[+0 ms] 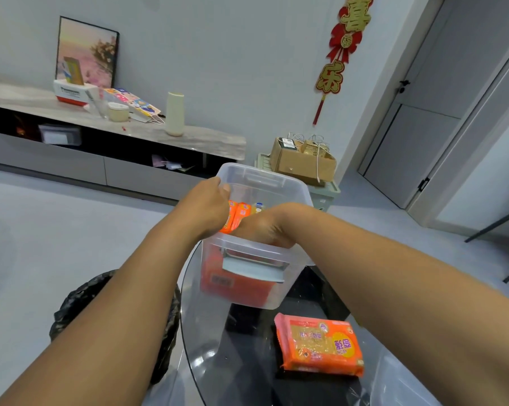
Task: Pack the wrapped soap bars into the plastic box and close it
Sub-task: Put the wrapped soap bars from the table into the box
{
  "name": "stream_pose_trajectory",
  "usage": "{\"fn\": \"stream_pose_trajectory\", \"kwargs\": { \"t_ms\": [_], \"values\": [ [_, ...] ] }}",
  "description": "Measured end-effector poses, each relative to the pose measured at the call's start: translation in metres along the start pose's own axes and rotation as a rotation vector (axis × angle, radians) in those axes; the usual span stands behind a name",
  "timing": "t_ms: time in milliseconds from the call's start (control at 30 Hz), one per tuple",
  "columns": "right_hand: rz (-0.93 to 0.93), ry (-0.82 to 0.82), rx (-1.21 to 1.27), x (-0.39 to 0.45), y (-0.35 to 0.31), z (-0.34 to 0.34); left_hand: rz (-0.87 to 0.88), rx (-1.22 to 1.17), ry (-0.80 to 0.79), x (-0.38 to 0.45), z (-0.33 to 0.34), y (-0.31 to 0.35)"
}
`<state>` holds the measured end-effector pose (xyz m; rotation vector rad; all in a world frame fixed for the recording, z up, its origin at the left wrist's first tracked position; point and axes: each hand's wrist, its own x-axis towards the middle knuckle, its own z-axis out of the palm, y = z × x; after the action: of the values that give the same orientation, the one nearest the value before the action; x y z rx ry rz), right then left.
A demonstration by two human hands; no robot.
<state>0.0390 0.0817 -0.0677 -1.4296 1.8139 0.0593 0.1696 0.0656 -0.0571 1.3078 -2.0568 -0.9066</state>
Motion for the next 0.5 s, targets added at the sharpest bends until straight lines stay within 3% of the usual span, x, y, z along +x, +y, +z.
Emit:
{"fn": "stream_pose_trajectory", "kwargs": {
  "t_ms": [167,300,500],
  "values": [
    [-0.158,0.291,0.064,-0.049,0.005,-0.034,-0.005,0.113,0.011,0.005,0.003,-0.003],
    [-0.247,0.483,0.049,-0.094,0.021,-0.051,0.109,0.237,0.027,0.007,0.007,-0.005],
    [-0.171,0.703,-0.076,-0.123,0.061,-0.039,0.112,0.230,-0.057,0.002,0.001,-0.003]
  ]
}}
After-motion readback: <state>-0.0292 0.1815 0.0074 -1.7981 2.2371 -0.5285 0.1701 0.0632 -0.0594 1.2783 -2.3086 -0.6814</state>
